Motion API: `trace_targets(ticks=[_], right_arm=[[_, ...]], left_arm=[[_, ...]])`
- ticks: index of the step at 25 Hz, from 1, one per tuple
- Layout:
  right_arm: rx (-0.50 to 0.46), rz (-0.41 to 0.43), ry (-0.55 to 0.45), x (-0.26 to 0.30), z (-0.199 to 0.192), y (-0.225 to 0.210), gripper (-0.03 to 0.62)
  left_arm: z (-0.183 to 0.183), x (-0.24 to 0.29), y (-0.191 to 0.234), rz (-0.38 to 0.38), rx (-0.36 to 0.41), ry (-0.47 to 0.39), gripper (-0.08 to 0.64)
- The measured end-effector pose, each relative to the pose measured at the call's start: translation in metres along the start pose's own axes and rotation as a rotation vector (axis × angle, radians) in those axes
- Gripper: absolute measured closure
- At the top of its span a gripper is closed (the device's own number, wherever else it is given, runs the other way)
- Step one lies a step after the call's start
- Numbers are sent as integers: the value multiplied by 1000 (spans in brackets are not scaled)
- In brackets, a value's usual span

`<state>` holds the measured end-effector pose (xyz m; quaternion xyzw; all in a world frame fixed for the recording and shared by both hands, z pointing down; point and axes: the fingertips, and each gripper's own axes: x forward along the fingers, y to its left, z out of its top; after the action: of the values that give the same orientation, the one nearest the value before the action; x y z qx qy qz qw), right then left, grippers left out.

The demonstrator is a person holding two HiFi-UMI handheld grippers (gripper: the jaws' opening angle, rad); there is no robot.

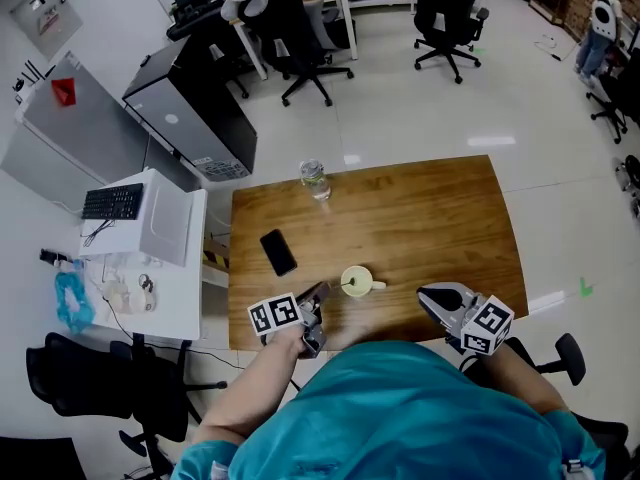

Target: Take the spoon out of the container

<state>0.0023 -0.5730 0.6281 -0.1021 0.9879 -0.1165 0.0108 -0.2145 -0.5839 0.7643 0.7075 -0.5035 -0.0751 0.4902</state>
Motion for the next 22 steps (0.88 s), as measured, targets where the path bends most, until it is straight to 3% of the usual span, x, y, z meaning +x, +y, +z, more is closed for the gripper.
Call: trace_targets(ticks=[5,11,16,22], right_arm=[[1,59,-31,-46,-10,0,591],[22,116,-40,-60,-43,-8,591],[2,127,-35,-49,-61,55,591],[-33,42,9,16,-84,175,591]], left_arm=[[-33,-31,-41,-15,-23,-110,511],[-63,-58,-73,-38,15,-211,511],[-85,-116,-74,-105,40,-250,511],[-100,-234,-33,-234,73,-214,511]])
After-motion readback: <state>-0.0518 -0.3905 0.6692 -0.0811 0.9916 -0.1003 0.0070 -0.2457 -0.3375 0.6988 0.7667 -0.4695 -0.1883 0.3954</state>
